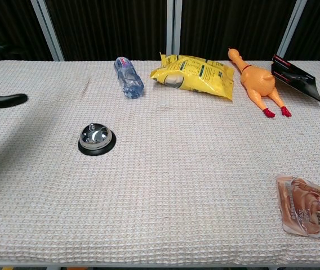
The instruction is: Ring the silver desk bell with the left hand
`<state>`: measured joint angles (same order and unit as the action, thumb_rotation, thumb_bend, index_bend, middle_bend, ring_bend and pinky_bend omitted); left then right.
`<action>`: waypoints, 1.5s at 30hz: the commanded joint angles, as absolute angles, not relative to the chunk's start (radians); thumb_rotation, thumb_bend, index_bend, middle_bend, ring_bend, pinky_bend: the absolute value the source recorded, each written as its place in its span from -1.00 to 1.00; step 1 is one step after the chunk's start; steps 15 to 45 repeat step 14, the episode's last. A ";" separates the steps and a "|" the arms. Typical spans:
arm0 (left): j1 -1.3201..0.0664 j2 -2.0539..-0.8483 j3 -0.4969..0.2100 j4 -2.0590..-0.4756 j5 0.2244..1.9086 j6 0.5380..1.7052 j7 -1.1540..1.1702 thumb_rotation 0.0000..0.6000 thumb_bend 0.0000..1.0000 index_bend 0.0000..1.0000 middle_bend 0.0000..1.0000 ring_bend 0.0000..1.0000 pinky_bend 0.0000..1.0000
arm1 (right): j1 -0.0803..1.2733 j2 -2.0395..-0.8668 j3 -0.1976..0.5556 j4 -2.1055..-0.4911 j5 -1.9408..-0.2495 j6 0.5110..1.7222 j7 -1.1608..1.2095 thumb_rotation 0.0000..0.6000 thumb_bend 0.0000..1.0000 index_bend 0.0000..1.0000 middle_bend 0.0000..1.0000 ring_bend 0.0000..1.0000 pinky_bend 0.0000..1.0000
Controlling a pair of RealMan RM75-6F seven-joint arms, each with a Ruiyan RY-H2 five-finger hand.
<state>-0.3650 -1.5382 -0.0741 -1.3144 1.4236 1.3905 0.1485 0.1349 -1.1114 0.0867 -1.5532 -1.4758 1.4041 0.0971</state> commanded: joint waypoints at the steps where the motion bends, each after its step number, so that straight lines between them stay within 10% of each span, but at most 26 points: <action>1: -0.281 -1.469 -0.046 -1.385 1.393 1.466 0.167 -0.52 -1.00 -0.93 -1.00 -1.00 -1.00 | 0.141 -1.120 0.083 -1.549 -1.483 1.398 0.093 1.00 -1.00 -1.00 -1.00 -1.00 -1.00; 5: -0.225 -1.409 -0.029 -1.443 1.383 1.508 0.183 -0.15 -1.00 -0.93 -1.00 -1.00 -1.00 | 0.143 -1.129 0.081 -1.549 -1.489 1.402 0.083 1.00 -1.00 -1.00 -1.00 -1.00 -1.00; 45: -0.165 -1.368 -0.019 -1.468 1.417 1.570 0.184 -0.15 -1.00 -0.93 -1.00 -1.00 -1.00 | 0.130 -1.126 0.068 -1.554 -1.499 1.418 0.069 1.00 -1.00 -1.00 -1.00 -1.00 -1.00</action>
